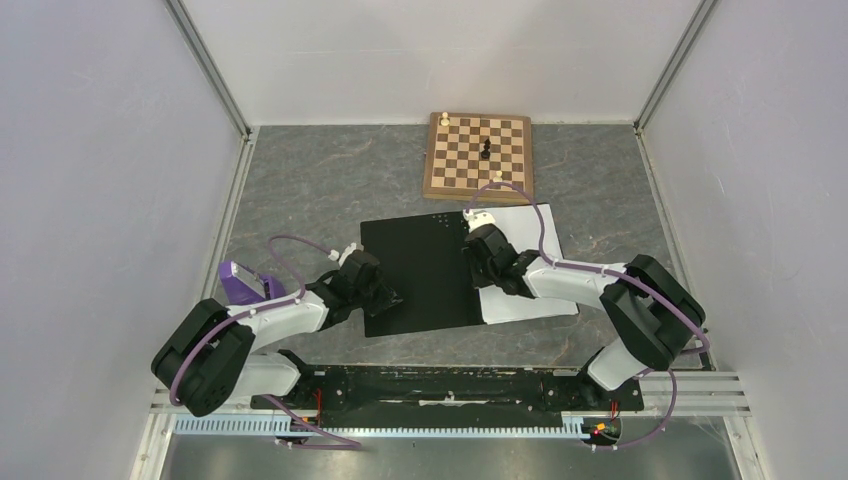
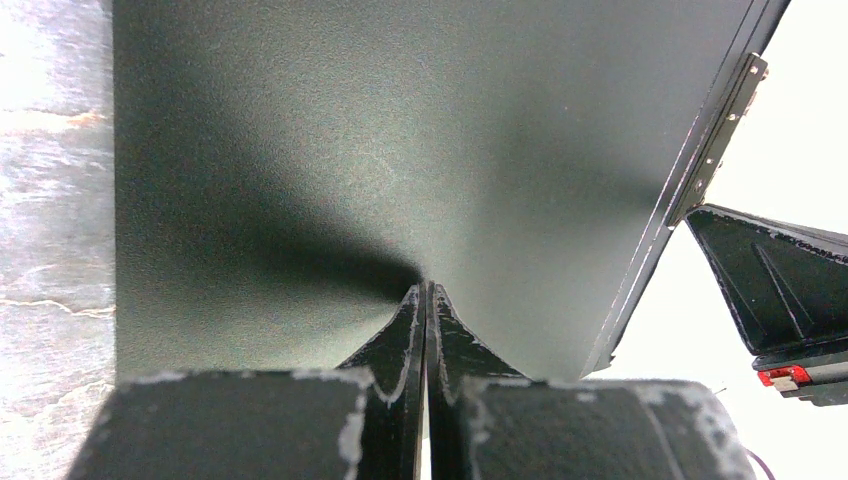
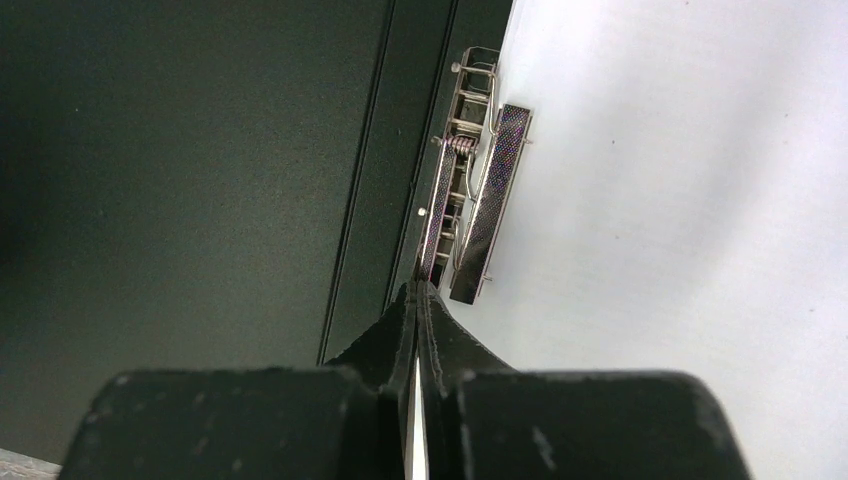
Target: Put the files into the folder
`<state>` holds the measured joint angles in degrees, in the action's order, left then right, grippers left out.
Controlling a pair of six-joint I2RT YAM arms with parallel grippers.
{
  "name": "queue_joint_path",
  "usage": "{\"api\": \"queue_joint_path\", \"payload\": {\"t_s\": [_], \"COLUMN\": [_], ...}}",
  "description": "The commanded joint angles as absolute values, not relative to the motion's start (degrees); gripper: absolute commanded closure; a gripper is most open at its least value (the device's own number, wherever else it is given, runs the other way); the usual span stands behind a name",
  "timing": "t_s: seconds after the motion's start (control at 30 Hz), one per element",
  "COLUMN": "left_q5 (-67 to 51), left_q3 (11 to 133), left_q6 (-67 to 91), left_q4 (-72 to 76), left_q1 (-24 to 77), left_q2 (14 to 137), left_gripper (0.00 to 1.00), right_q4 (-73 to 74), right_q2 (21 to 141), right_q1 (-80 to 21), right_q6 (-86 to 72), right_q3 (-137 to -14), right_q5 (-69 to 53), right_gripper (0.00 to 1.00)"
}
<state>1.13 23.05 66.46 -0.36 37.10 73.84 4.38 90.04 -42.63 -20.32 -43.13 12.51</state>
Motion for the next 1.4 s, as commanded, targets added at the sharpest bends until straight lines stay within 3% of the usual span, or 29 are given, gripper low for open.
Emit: {"api": "queue_joint_path", "payload": {"t_s": [0.0, 1.13, 1.37], "left_q5": [3.9, 4.8, 3.9], "left_q3": [19.2, 19.6, 22.6], "left_q6": [66.9, 66.0, 62.2], "left_q4": [-10.2, -11.8, -14.0], "left_q1": [38.0, 38.0, 38.0], "left_q2": [77.1, 75.1, 74.0], "left_gripper": [0.98, 0.98, 0.97], "right_q4": [13.7, 17.7, 19.1], "right_q2": [91.7, 89.2, 89.9], "right_q1": [-42.0, -42.0, -43.5], "right_q6": [-18.7, -17.9, -16.6], "right_q3": [-42.7, -49.7, -54.3], "right_q5": [14.6, 14.7, 17.9], "right_gripper": [1.0, 1.0, 0.79]}}
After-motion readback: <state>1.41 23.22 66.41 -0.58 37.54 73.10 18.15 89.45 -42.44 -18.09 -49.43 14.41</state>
